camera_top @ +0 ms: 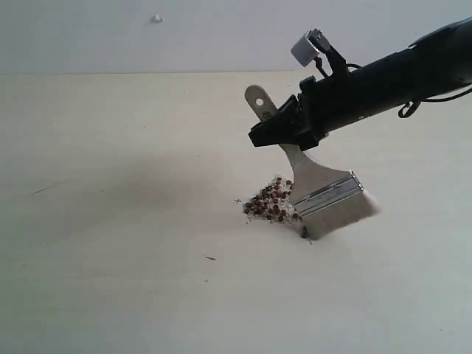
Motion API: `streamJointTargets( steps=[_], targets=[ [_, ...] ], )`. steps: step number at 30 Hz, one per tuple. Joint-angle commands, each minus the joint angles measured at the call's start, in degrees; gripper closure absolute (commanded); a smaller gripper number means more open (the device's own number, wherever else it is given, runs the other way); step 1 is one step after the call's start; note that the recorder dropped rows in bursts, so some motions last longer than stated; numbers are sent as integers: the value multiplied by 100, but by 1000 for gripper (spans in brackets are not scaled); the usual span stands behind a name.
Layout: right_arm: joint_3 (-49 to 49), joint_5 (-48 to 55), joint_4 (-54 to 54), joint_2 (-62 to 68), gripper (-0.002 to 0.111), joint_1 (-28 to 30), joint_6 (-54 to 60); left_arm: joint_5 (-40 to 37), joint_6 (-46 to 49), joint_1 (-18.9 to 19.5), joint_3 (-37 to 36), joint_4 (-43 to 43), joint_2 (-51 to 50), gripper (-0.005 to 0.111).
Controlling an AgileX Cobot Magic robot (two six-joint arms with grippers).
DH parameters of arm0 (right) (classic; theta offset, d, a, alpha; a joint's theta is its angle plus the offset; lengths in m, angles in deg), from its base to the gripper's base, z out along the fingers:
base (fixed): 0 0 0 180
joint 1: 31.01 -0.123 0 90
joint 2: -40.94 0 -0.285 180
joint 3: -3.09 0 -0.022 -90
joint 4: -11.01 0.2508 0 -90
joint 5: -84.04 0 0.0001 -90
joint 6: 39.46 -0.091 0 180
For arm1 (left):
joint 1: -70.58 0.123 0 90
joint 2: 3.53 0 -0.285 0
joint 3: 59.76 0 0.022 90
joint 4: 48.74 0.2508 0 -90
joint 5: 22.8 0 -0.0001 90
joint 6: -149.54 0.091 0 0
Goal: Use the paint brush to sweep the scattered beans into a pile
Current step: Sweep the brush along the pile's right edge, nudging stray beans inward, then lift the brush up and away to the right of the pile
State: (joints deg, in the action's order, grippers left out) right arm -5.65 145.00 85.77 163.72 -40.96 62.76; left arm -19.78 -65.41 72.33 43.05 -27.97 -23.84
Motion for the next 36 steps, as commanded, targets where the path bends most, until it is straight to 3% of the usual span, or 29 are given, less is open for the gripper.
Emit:
streamJointTargets(
  steps=[1,12,22,36],
  targets=[
    [-8,-36,368,-12,108,-7,223,21,29,24,-2,-43,35,107],
    [-8,34,508,-323,108,-7,253,21,29,24,-2,-43,35,107],
    [-8,420,-535,-505,108,-7,-643,21,29,24,-2,-43,35,107],
    [-8,494,-60,76,108,-7,-214,21,29,24,-2,-43,35,107]
  ],
)
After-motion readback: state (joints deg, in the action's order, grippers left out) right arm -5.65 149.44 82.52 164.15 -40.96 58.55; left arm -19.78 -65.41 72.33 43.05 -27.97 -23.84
